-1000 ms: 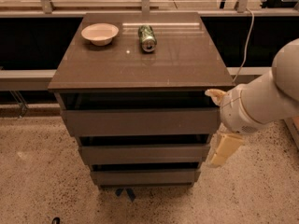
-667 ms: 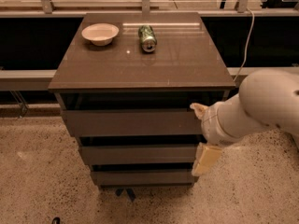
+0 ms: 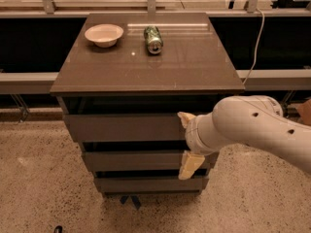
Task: Open top drawer
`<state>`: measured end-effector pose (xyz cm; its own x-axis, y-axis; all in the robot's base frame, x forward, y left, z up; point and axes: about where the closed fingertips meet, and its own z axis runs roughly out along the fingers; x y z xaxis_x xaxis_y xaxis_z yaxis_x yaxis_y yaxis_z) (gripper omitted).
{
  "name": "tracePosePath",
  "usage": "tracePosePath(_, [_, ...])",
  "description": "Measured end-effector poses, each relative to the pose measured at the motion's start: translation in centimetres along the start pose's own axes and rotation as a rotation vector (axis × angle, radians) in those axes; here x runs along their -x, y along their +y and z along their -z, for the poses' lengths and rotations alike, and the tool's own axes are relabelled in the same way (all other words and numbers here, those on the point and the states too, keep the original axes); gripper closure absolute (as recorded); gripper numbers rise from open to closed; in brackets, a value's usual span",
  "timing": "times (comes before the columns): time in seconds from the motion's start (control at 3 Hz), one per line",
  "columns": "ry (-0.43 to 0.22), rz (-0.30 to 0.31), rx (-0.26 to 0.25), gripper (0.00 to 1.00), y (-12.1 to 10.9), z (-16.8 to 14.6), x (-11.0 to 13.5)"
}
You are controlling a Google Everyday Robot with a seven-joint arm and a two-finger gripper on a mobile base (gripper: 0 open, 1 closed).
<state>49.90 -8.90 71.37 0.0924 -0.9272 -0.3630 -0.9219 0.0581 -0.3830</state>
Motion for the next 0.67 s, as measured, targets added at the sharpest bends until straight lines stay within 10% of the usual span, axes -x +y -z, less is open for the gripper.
tracePosePath(0.67, [-0.057, 0.062, -0.006, 0.00, -4.0, -6.0, 3.4])
